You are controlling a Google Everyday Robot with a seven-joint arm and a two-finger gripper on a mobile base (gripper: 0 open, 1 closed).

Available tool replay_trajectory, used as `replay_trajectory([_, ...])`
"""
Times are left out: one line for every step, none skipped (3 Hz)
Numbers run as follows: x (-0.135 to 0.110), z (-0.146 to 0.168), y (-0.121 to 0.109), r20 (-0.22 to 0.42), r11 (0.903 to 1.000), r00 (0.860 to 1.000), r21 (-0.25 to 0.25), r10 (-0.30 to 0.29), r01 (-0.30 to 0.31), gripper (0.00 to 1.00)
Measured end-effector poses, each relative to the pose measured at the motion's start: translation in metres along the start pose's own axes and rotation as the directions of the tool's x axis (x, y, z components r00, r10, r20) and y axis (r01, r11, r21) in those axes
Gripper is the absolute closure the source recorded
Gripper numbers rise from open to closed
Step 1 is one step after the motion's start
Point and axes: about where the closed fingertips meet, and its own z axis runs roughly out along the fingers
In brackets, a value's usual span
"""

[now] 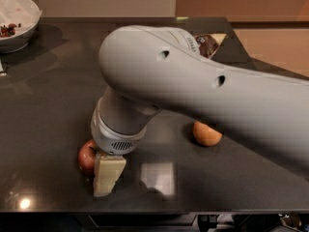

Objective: Pick apple

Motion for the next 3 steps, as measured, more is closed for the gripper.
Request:
replay_trajectory([0.006,0.003,-0.004,-0.008,1.0000,1.000,0.003,-0.003,0.003,0.41])
replay_trajectory([0.010,-0.001,-0.009,-0.011,1.0000,1.000,-0.006,0.005,-0.005,0.65])
replay_trajectory([0.003,-0.023,-0.016,0.003,0.9997,1.000,-0.023,-0.004,0.004,0.88])
